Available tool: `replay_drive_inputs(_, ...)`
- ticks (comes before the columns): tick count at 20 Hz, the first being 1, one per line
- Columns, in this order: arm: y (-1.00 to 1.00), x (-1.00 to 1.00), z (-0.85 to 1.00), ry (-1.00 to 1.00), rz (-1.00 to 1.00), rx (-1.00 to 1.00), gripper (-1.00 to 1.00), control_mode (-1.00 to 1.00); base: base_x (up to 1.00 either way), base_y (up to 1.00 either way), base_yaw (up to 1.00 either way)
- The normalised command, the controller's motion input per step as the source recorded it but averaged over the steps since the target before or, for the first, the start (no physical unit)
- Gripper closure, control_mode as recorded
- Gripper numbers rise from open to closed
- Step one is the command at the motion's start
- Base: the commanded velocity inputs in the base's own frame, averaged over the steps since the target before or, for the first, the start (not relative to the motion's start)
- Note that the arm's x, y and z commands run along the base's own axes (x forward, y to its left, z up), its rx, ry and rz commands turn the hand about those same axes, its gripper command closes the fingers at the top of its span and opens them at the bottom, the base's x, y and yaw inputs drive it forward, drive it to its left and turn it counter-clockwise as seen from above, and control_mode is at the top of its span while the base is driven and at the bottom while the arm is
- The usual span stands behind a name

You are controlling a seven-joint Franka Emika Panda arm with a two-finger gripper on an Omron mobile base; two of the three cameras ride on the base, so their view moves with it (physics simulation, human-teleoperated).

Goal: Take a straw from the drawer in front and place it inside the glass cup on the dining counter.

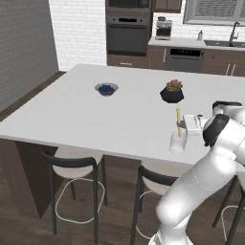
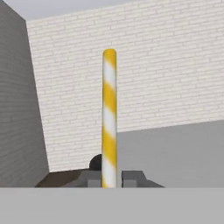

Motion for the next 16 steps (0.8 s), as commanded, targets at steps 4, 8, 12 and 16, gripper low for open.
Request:
replay_drive_inputs(4, -0.11, 0.25, -0.15, 0.0, 0.06, 0.03, 1.0, -1.0, 0.0, 0.0, 0.0)
replay_drive_inputs(8, -0.04, 0.25, -0.17, 0.0, 0.06, 0.03, 1.0, -1.0, 0.0, 0.0, 0.0)
replay_drive_inputs(12, -0.12, 0.16, -0.22, 0.0, 0.05, 0.02, 1.0, -1.0, 0.0, 0.0, 0.0)
replay_drive_inputs(16, -0.2, 0.18, -0.18, 0.0, 0.03, 0.0, 1.0, -1.0, 0.0, 0.0, 0.0)
